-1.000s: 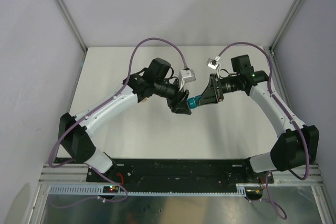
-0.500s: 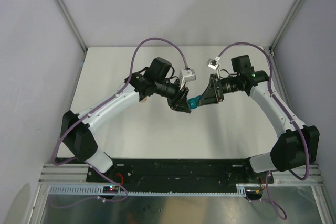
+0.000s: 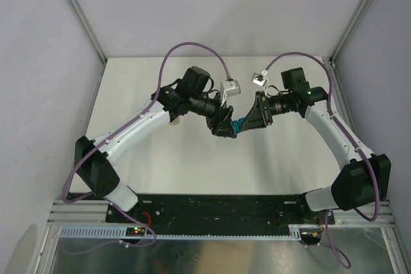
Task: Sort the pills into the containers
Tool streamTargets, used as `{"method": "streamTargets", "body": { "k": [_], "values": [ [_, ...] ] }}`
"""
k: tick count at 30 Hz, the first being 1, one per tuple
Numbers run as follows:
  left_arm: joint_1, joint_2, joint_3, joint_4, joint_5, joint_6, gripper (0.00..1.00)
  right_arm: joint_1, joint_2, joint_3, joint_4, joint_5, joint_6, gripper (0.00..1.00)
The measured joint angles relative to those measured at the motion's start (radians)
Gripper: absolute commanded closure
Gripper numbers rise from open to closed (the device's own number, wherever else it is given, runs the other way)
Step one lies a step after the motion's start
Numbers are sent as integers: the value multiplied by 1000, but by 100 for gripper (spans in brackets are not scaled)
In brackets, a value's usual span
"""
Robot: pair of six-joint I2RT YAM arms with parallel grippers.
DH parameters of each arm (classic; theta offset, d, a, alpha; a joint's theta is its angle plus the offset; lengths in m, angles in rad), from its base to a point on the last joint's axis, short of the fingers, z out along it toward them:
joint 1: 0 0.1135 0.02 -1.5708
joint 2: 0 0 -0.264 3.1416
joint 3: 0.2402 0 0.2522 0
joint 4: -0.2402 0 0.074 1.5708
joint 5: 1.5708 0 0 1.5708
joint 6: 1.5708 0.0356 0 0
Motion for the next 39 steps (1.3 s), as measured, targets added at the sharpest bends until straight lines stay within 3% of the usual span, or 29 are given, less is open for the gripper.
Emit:
{"method": "streamTargets", "body": {
  "k": [10,25,27,33,39],
  "values": [
    [-18,24,19,0,-8,-8,39,5,-1,0,1,0,1,100],
    [-50,54,19,-2,-17,-18,95,5,-15,0,-5,8,-23,100],
    [-50,54,19,-2,-16,-18,99,5,-16,0,-5,8,-23,100],
    [-50,55,19,-1,-3,-25,99,5,-20,0,-7,8,-23,100],
    [-50,55,19,0,10,-26,59,6,-26,0,-14,8,-25,100]
  ]
}}
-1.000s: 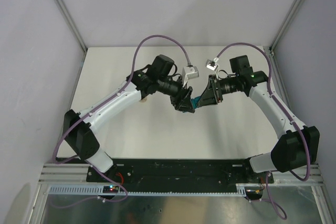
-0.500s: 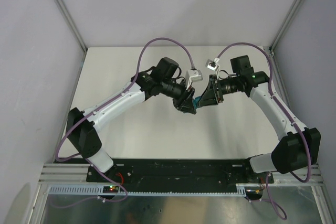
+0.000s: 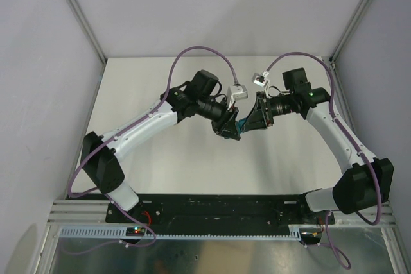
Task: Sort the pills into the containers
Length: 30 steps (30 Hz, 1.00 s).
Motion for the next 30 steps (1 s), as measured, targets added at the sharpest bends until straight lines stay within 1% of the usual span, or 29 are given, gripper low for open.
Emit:
{"method": "streamTargets", "body": {
  "k": [1,3,7,10,18,25,27,30],
  "values": [
    [0,0,0,0,1,0,54,1,-2,0,0,0,-1,100],
    [0,0,0,0,3,0,48,2,-4,0,-1,2,-1,100],
    [0,0,0,0,-1,0,41,4,-16,0,-1,0,-1,100],
    [0,0,0,0,-2,0,40,5,-30,0,-1,0,-1,100],
    [1,-6,-3,0,-10,3,40,5,-42,-5,-1,0,-1,100],
    [13,-55,-45,0,-10,22,40,5,-46,-10,-5,1,-2,100],
    [16,-73,-60,-1,-14,30,45,5,-46,-10,-6,2,-2,100],
    [16,-95,-79,-8,-24,46,56,5,-46,-10,-6,3,-2,100]
  ]
}}
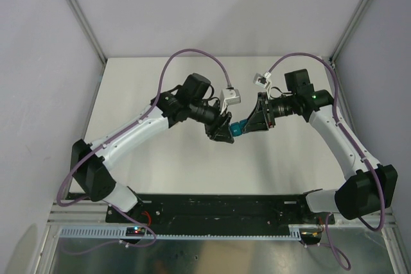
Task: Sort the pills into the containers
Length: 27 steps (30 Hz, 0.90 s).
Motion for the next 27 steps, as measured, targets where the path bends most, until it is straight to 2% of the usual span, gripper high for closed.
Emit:
{"method": "streamTargets", "body": {
  "k": [9,15,16,18,23,27],
  "values": [
    [2,-8,-12,-9,-12,30,97,0,0,-2,0,9,-11,100],
    [2,-8,-12,-9,-11,29,100,0,0,-2,0,10,-12,100],
    [2,-8,-12,-10,-11,28,99,0,0,-2,0,10,-12,100],
    [2,-8,-12,-9,-11,27,90,0,0,-2,0,10,-14,100],
    [2,-8,-11,-10,-10,26,57,2,-1,-2,0,10,-18,100],
    [2,-8,-11,-13,-13,27,42,4,-1,-2,0,11,-18,100]
  ]
}}
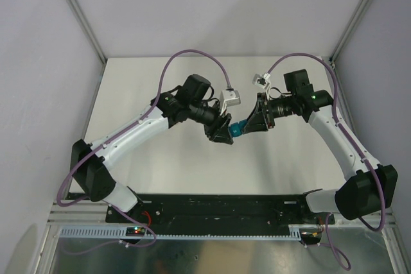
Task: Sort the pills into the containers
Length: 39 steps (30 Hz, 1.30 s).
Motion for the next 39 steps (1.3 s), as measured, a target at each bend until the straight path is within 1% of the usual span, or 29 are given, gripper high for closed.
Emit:
{"method": "streamTargets", "body": {
  "k": [3,5,8,14,26,34,39],
  "values": [
    [2,0,0,-4,-10,0,21,0,-3,0,0,0,0,100],
    [6,0,0,-6,-24,5,11,0,-7,0,0,1,0,100],
    [16,-3,0,-10,-45,9,2,0,-12,0,0,4,0,100],
    [47,-54,-5,-15,-112,29,0,0,-17,0,0,26,3,100],
    [178,-278,-92,-18,-272,60,0,3,-27,0,52,139,55,100],
    [219,-379,-103,-16,-383,43,0,27,-21,0,114,203,106,100],
    [234,-419,-109,-11,-445,24,0,49,24,0,150,243,150,100]
  ]
}}
